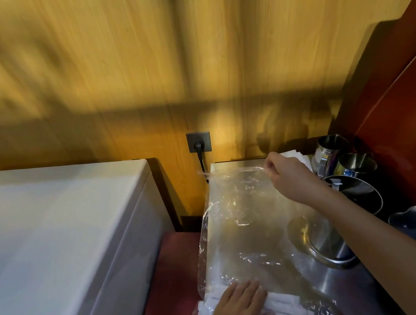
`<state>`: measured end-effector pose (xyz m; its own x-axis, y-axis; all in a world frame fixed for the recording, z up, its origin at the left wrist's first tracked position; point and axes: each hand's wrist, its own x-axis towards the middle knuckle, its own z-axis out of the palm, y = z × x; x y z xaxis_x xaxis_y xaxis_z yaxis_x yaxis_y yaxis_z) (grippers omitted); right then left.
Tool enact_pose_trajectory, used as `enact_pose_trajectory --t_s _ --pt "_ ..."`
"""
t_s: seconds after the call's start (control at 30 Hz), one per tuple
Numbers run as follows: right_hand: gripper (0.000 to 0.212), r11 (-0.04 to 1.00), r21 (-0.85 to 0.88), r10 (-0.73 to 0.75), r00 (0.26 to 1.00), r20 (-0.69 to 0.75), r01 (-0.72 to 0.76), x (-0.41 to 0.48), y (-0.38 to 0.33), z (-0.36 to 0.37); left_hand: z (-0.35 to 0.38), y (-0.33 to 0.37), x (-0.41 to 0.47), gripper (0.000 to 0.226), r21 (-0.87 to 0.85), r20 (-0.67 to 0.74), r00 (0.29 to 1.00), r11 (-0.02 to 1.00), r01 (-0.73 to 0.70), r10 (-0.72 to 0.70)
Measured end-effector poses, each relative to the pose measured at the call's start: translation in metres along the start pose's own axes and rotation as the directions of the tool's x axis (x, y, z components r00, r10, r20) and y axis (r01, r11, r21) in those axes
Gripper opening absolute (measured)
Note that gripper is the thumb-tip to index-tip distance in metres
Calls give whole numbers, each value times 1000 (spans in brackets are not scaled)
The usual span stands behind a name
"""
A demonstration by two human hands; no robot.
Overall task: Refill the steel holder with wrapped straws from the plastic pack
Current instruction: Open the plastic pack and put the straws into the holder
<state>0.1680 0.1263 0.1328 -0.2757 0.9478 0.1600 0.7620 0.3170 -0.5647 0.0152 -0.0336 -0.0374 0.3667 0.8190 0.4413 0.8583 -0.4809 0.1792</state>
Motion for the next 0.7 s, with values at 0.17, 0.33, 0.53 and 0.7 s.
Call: enact_pose_trajectory --t_s 0.17,0.33,0.53,0.7 --pt "9 992 -5 -129 991 39 129 -8 -10 -8 -69 -6 65 43 -93 -317 944 994 64 -90" --pt "6 967 -101 -220 968 123 232 -13 -25 -17 -152 -9 148 84 -62 -194 976 992 -113 99" --pt "6 952 -101 -270 948 168 289 -24 -39 -38 -164 -21 188 59 213 132 987 970 -117 90" --pt "49 981 29 -191 981 -35 192 -37 -18 -51 -167 -41 178 11 -134 12 999 990 -45 47"
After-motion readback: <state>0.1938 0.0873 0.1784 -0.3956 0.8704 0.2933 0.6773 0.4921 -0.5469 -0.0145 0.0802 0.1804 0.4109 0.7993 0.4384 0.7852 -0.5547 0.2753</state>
